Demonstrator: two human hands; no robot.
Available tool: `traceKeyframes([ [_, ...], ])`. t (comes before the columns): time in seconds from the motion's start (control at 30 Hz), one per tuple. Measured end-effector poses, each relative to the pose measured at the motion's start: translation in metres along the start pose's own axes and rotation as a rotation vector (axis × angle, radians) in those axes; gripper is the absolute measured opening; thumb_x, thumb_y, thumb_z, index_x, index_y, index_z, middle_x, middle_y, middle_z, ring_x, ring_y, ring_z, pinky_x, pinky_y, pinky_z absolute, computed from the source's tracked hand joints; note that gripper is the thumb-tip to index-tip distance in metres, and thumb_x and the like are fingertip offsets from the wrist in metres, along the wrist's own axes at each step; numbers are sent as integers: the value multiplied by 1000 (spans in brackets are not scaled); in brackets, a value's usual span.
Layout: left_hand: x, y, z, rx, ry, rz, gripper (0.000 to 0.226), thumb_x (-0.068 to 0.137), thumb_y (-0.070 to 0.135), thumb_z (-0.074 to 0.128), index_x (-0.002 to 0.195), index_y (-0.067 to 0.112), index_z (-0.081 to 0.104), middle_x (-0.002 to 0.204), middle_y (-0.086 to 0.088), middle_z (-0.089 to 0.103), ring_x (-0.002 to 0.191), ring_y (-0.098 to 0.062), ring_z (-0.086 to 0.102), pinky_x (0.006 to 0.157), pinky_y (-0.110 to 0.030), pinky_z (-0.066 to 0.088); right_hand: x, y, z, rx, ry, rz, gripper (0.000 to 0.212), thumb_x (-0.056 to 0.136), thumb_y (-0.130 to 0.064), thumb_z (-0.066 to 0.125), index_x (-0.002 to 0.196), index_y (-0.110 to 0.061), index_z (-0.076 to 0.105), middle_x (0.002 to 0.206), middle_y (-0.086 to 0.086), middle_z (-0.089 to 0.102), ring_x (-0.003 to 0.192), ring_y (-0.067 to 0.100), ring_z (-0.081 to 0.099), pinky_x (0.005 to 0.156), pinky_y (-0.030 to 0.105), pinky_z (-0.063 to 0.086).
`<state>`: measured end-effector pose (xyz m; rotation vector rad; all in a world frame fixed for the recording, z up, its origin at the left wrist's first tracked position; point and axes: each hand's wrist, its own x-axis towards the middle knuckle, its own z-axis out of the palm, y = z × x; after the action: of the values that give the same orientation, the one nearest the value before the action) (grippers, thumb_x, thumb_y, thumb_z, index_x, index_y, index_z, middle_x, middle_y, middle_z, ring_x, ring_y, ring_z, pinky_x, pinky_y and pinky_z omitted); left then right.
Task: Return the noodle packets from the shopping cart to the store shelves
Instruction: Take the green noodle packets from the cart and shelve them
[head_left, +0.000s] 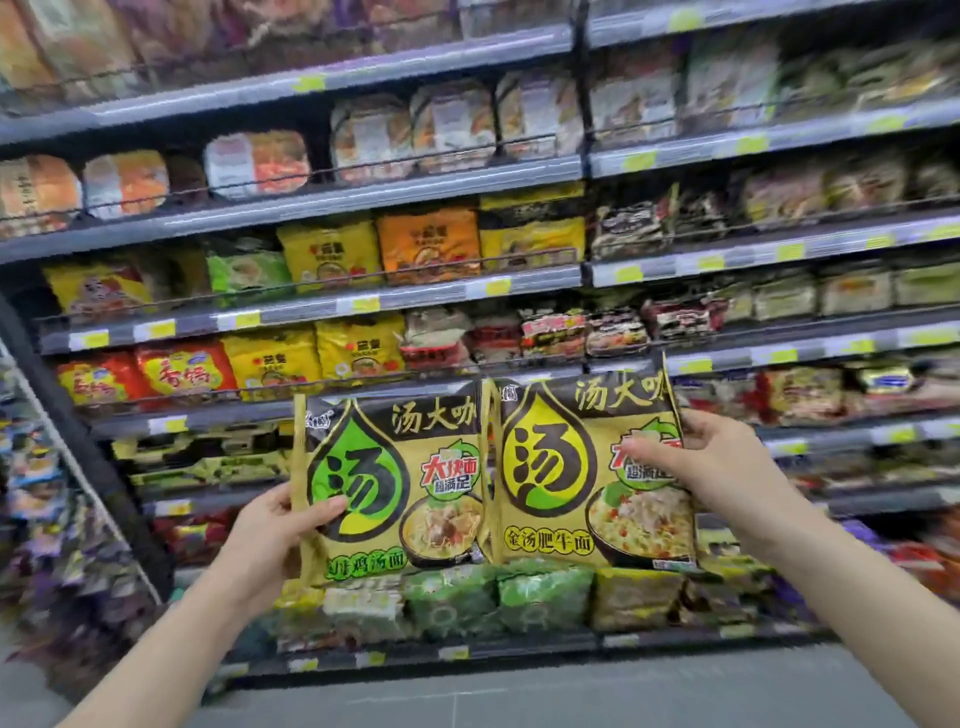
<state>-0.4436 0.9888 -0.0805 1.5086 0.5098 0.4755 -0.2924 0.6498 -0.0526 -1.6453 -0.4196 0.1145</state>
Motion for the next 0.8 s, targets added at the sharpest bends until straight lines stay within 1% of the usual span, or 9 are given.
traceKeyframes([
  [0.07,12,0,43,4,-80,-1,26,68,9,72,92,3,64,72,-11,70,55,-22,63,45,-28,49,-1,6,-38,-12,67,18,21,76,-16,77,95,-14,71,79,-6,76,72,7,72,63,24,53],
  [0.17,28,-4,102,2,-163,3,34,68,7,73,100,3,62,74,-8,71,63,-23,65,50,-28,49,-3,12,-89,-16,137,11,15,76,-15,76,88,-19,68,69,-11,73,62,-5,68,55,13,49],
  [0.27,38,-8,160,-3,-240,-3,16,79,-1,66,92,4,60,54,3,67,41,-9,58,37,-18,42,1,21,-137,-79,185,25,22,74,-20,78,93,-20,67,82,-8,74,78,5,69,66,20,49],
  [0.33,43,-10,197,-1,-281,-6,16,79,-1,66,92,4,60,54,2,66,38,-9,56,35,-18,41,6,29,-169,-83,204,49,25,73,-20,78,96,-19,67,87,-5,75,81,10,70,71,24,51],
  [0.43,53,-16,248,0,-322,-13,20,77,-1,67,96,3,60,60,-1,70,43,-13,61,37,-21,45,13,38,-211,-89,206,44,19,76,-13,76,88,-25,66,87,-8,74,72,1,70,58,11,48],
  [0.5,58,-22,278,1,-338,-16,23,77,-1,68,98,3,60,64,-3,72,47,-14,64,39,-21,46,19,46,-237,-83,222,48,20,76,-12,76,87,-25,66,88,-8,74,68,-1,69,55,10,47],
  [0.63,67,-38,322,-7,-359,-46,29,75,1,70,103,1,60,73,-9,73,52,-18,67,40,-23,47,35,65,-276,-108,255,99,35,72,-21,79,104,-16,66,101,-4,71,92,10,67,82,29,51],
  [0.7,71,-45,336,-4,-363,-71,33,73,5,72,103,1,60,73,-11,73,51,-19,66,41,-25,48,43,70,-287,-98,243,109,20,75,-16,77,85,-25,62,86,-10,67,81,1,61,73,20,47],
  [0.8,80,-55,348,12,-337,-93,39,70,8,74,106,2,61,80,-14,74,58,-21,68,46,-27,50,60,82,-296,-82,232,92,33,78,-8,73,71,-31,51,71,-16,59,64,-8,52,51,9,40],
])
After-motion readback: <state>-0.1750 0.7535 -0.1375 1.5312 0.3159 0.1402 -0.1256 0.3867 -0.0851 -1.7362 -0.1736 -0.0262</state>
